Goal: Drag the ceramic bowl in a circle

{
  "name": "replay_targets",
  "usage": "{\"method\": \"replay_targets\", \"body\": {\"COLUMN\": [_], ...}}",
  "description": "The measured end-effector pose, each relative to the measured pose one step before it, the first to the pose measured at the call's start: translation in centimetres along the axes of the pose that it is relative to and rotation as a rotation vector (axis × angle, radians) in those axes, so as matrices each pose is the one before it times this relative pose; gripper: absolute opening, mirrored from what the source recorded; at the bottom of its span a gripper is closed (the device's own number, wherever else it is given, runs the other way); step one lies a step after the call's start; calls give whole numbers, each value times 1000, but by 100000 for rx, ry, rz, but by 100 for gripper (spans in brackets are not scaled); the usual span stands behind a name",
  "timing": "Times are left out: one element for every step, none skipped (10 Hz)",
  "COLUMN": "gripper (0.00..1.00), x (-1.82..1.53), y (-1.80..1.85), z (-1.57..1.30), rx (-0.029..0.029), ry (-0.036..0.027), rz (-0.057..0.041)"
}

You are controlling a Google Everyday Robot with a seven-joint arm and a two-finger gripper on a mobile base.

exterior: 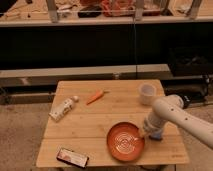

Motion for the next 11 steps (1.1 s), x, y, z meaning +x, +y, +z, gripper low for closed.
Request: {"method": "replay_targets", "body": {"gripper": [0, 0, 0, 0, 0, 0, 0, 0, 0, 0, 0], "x": [503, 672, 1423, 1156, 1686, 2108, 1590, 1551, 1821, 1550, 456], "y": [-1875, -1370, -1698, -772, -428, 572, 868, 932, 978, 1530, 1252], "z": [279, 144, 182, 37, 31, -25, -41, 58, 71, 8, -110], "rx": [-953, -600, -608, -311, -90, -320, -120, 26, 232, 988, 384], "ry": [-117, -14, -85, -40, 81, 379, -430, -246, 186, 626, -71], "rz": [-3882, -3007, -4342, -2507, -1664, -459, 759, 1306, 2045, 4343, 3304]}}
